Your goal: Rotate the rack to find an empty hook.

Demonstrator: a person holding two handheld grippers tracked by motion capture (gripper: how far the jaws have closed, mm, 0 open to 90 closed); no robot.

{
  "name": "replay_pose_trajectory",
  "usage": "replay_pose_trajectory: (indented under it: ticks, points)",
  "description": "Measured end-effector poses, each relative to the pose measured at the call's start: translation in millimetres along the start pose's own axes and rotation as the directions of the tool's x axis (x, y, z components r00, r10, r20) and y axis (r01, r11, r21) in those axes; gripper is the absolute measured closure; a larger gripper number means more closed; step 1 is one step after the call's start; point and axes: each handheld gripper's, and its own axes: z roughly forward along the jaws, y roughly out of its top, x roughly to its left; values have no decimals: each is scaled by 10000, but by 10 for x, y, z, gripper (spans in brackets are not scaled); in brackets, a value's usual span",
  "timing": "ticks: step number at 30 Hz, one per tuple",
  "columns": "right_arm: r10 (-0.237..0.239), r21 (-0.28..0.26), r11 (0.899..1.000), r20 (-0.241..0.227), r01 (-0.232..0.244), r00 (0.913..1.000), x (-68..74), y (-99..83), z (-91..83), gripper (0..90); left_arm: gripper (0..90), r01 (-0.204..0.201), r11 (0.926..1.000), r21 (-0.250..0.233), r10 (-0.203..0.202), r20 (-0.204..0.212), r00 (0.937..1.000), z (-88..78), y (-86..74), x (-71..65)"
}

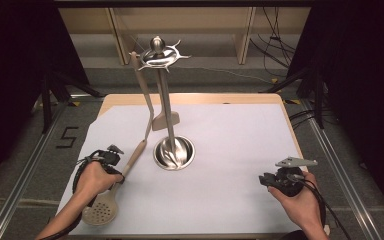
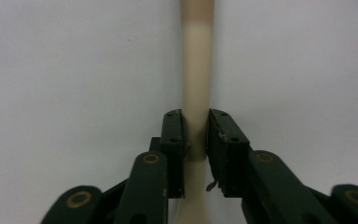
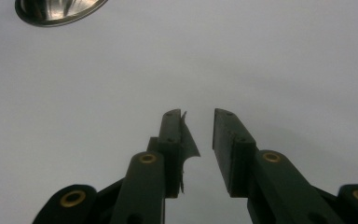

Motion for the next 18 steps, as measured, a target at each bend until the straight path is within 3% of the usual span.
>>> replay_pose_trajectory:
  ticks: [2, 3, 5, 12, 14, 16, 18]
  points:
    - [-37, 29, 10000, 14, 36, 10000, -6, -3, 0, 729, 658, -57, 9995, -299, 58, 28, 10000, -40, -37, -25]
    - [35, 61, 10000, -53, -34, 10000, -6, -3, 4, 728, 627, -809, 9942, -710, 817, 78, 9966, -52, -42, 11]
    - [20, -28, 10000, -28, -20, 10000, -6, -1, 7, 725, 551, -1177, 9872, -1074, 1183, -5, 9930, -100, -57, 15]
    - [16, -142, 9999, 5, -16, 10000, -17, -5, -1, 720, 467, -1088, 9805, -1634, 1068, -214, 9941, -201, -62, 107]
    - [-327, -339, 9989, 6, 327, 9995, -45, -9, 10, 720, 462, -980, 9797, -1750, 949, -261, 9951, -218, -61, 130]
    - [98, -184, 9998, 59, -97, 9999, -16, -16, -5, 720, 462, -863, 9768, -1960, 790, -450, 9959, -228, -64, 136]
    - [83, -147, 9999, 49, -82, 10000, -15, -16, -12, 721, 461, -963, 9768, -1914, 900, -415, 9951, -243, -67, 148]
